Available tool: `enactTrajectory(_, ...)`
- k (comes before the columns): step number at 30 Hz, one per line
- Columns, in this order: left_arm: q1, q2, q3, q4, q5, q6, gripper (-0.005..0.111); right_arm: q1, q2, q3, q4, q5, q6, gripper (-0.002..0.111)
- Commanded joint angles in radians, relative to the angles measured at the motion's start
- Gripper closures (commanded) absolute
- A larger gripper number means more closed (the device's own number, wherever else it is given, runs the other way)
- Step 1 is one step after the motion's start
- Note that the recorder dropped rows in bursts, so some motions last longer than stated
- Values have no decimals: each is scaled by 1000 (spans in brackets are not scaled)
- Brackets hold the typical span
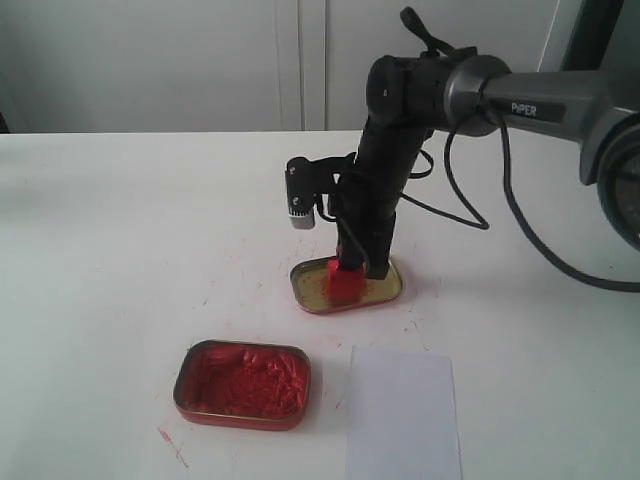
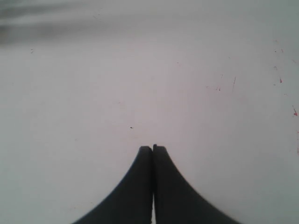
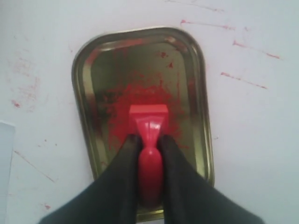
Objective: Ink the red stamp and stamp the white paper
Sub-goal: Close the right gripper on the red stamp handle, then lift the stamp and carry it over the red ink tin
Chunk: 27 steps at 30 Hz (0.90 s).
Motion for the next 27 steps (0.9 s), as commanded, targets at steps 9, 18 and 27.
enactTrajectory(9, -7, -4, 5, -3, -2, 0, 107, 4, -111, 0, 157, -24, 341, 108)
enactTrajectory(18, -7, -4, 5, -3, -2, 0, 107, 114, -156, 0, 11, -29, 564, 108)
enactTrajectory(27, -7, -4, 5, -3, -2, 0, 107, 282, -156, 0, -80, 41, 714, 108)
